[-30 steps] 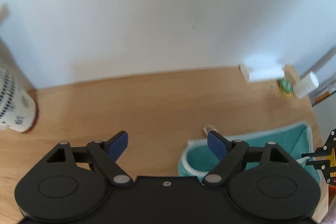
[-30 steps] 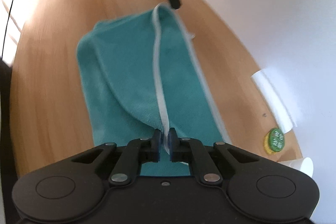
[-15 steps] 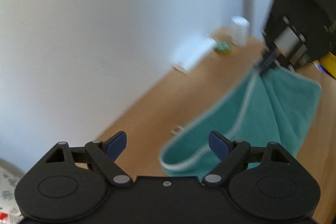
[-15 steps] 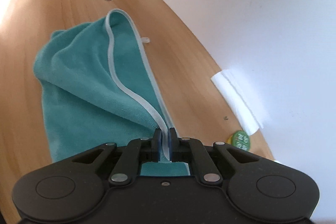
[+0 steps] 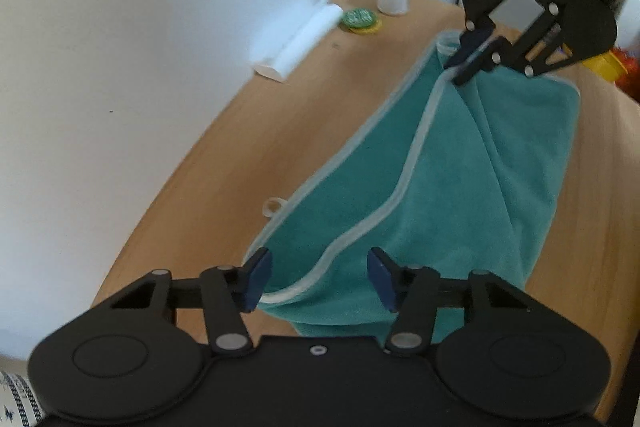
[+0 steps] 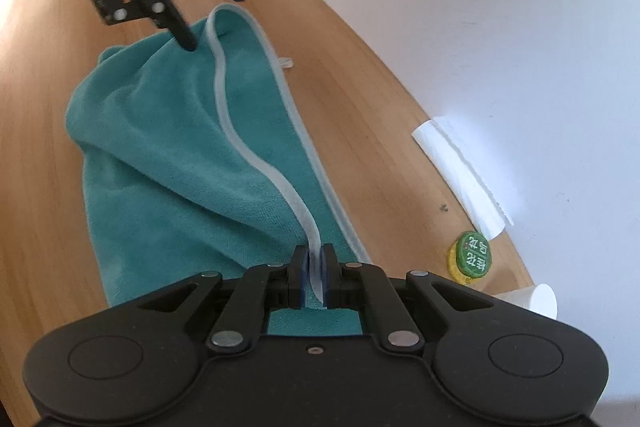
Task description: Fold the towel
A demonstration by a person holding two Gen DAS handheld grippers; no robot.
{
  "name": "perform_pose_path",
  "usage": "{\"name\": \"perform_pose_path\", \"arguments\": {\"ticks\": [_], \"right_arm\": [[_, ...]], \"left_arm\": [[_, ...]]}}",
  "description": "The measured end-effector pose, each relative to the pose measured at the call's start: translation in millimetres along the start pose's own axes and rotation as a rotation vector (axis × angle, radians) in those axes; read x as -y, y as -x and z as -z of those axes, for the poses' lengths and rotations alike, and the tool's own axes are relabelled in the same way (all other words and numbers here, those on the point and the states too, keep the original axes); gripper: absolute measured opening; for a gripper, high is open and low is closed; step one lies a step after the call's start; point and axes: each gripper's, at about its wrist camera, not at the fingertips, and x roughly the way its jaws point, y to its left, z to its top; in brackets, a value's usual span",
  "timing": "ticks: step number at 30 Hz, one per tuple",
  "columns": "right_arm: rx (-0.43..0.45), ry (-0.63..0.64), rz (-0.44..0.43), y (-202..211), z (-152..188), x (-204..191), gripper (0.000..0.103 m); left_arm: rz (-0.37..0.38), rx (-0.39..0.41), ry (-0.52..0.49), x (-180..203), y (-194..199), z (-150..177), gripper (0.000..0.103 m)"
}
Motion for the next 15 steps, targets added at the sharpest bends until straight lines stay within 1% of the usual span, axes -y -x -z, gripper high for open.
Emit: {"name": "perform_pose_path", "arguments": {"ticks": [1, 2, 3, 4, 7, 8, 9, 10, 11, 15], "right_arm": [[-0.006, 0.005, 0.006, -1, 0, -1, 0.007], [-0.006, 0.005, 0.011, 0, 0, -2, 0.007], [-0.004, 0.005, 0.016, 0, 0, -2, 0.007], [-0.001, -0.002, 0.017, 1, -1, -2, 0.007], [0.005, -0.028, 0.015, 6, -3, 0, 0.007], [0.006, -0.03, 0.015, 7, -4, 1, 0.007], [0.015, -0.031, 0.03, 10, -4, 1, 0.007], [0.008, -0.036, 0.025, 11, -3, 2, 0.007], [0.005, -0.044, 0.02, 11, -3, 2, 0.007], [0.022, -0.085, 0.023, 13, -2, 8, 0.007]], "left_arm": [[0.01, -0.011, 0.003, 0, -2, 1, 0.031], [0.022, -0.028, 0.01, -1, -5, 2, 0.03], [0.018, -0.04, 0.011, -1, -8, 2, 0.03], [0.018, -0.045, 0.009, -1, -10, 3, 0.027], [0.029, -0.048, 0.006, 1, -13, 5, 0.013], [0.026, -0.046, 0.004, 1, -13, 5, 0.012], [0.002, -0.041, 0.004, 2, -14, 5, 0.011], [-0.016, -0.038, 0.007, 2, -15, 5, 0.009], [-0.017, -0.03, 0.013, 2, -14, 5, 0.007], [-0.023, 0.004, 0.015, 3, -7, 6, 0.005]]}}
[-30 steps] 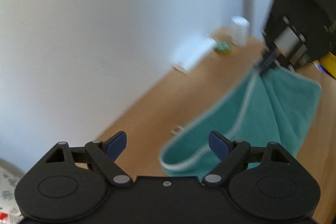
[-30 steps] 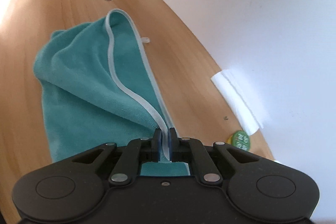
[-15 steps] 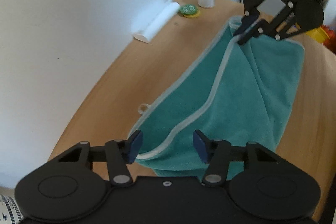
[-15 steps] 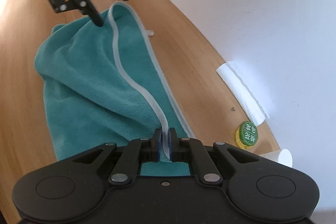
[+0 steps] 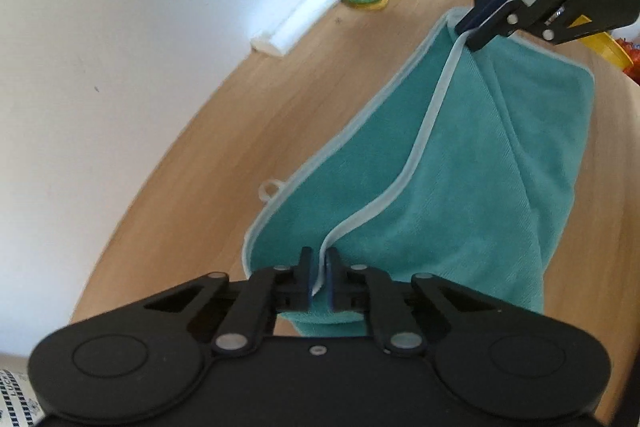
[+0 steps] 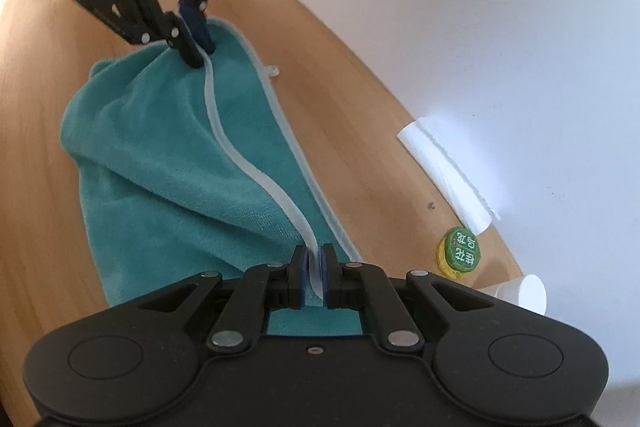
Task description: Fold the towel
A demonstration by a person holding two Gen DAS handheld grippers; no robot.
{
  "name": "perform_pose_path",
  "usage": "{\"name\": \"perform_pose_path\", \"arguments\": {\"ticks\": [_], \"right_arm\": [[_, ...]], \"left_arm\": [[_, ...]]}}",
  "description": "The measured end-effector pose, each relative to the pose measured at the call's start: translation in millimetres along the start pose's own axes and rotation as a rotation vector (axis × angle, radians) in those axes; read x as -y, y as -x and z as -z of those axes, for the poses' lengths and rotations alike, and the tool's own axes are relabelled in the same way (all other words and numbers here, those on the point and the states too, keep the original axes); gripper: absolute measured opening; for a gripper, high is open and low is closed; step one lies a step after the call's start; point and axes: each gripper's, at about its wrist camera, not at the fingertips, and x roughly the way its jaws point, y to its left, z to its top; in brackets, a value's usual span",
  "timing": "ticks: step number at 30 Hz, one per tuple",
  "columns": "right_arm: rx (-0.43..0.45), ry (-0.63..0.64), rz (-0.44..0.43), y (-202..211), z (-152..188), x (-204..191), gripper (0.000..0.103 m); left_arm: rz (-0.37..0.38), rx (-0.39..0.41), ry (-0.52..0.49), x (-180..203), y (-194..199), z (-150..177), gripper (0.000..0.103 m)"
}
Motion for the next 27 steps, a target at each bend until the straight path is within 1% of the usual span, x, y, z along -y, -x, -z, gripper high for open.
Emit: {"name": "perform_pose_path", "arguments": {"ticks": [2, 5, 8, 13, 15, 17, 19, 22, 24, 27], "right_arm": [[0.004, -0.016, 0.006, 1, 0, 2, 0.007], [0.017, -0.047, 0.01, 5, 0, 6, 0.007], [0.058, -0.098, 0.016, 14, 0, 13, 0.007], [0.085, -0.168, 0.036, 15, 2, 25, 0.008], [0.082, -0.173, 0.045, 10, 3, 28, 0.008], [0.077, -0.171, 0.054, 8, 2, 28, 0.008], [0.069, -0.17, 0.044, 3, 0, 26, 0.008], [0.034, -0.159, 0.042, -7, -2, 26, 0.008], [0.018, -0.162, 0.046, -13, -3, 28, 0.008], [0.014, -0.164, 0.067, -20, -1, 29, 0.011]], "left_arm": [[-0.006, 0.015, 0.013, -2, 3, 0, 0.003], [-0.012, 0.04, 0.067, -10, 11, 0, 0.003], [-0.005, 0.08, 0.131, -20, 19, 3, 0.003], [-0.036, 0.097, 0.206, -36, 22, 7, 0.003], [-0.028, 0.095, 0.241, -43, 20, 8, 0.003], [-0.045, 0.091, 0.24, -44, 17, 7, 0.003], [-0.06, 0.079, 0.229, -43, 14, 7, 0.004], [-0.072, 0.069, 0.234, -45, 6, 4, 0.004], [-0.115, 0.064, 0.235, -44, 3, 2, 0.004], [-0.15, 0.042, 0.244, -44, -3, 3, 0.014]]}}
